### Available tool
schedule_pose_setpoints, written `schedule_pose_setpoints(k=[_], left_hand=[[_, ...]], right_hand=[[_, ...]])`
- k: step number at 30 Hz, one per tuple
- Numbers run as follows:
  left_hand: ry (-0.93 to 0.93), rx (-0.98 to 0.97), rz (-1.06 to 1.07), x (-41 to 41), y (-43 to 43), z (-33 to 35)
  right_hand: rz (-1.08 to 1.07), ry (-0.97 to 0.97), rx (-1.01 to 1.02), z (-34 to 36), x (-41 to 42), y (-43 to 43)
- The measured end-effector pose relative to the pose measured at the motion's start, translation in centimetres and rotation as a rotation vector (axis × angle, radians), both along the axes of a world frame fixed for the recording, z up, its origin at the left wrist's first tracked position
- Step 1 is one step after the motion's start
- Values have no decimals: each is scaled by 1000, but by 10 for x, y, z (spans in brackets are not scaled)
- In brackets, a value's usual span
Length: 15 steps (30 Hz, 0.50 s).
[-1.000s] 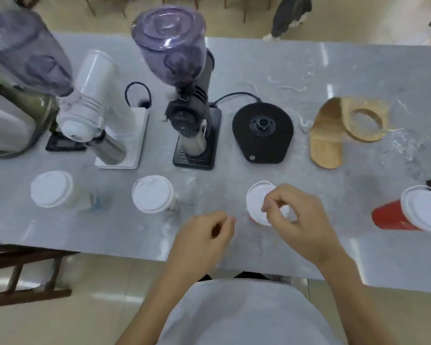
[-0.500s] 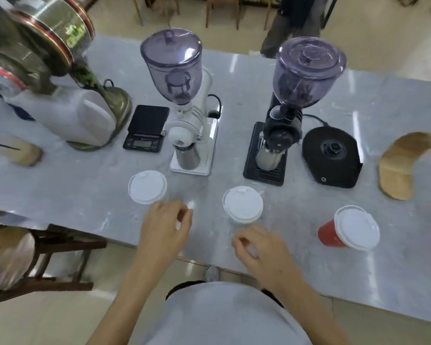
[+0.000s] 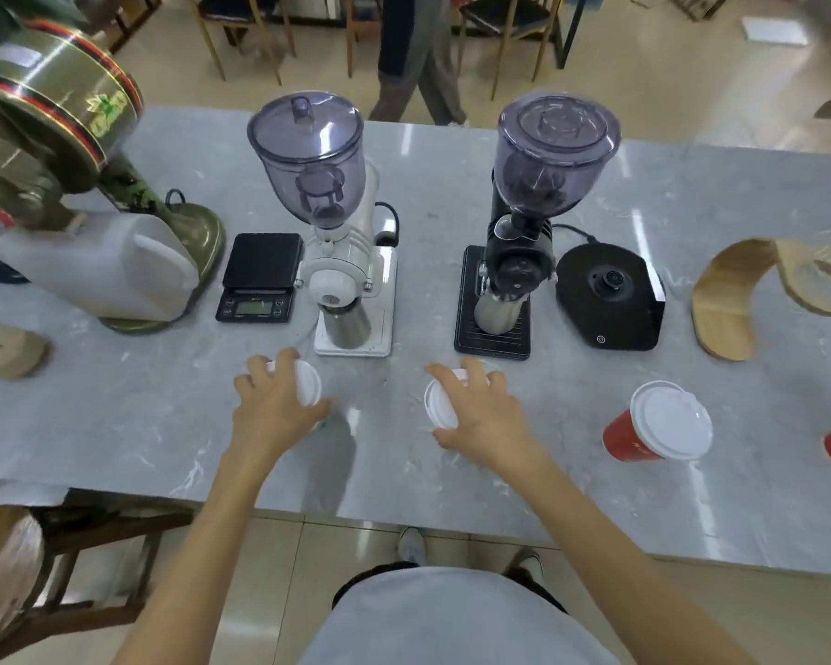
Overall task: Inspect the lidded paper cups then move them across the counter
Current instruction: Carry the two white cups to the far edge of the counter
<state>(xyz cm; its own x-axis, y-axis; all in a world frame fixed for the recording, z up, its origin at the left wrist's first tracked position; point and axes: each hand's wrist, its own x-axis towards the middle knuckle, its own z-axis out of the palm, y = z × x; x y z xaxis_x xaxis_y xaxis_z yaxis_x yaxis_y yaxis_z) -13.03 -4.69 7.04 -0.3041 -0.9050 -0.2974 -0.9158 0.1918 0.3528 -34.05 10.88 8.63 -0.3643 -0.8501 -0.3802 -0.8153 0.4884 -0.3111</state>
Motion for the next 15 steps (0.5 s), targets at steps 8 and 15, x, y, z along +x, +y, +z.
schedule_pose_setpoints(k=[8,15], left_hand=[[-136,177,-404,-40,51,50],[16,360,-927,-154,117,167]], right_hand=[[-114,-277,-111,63,-55,75],[30,-239,-83,178,-163,173]])
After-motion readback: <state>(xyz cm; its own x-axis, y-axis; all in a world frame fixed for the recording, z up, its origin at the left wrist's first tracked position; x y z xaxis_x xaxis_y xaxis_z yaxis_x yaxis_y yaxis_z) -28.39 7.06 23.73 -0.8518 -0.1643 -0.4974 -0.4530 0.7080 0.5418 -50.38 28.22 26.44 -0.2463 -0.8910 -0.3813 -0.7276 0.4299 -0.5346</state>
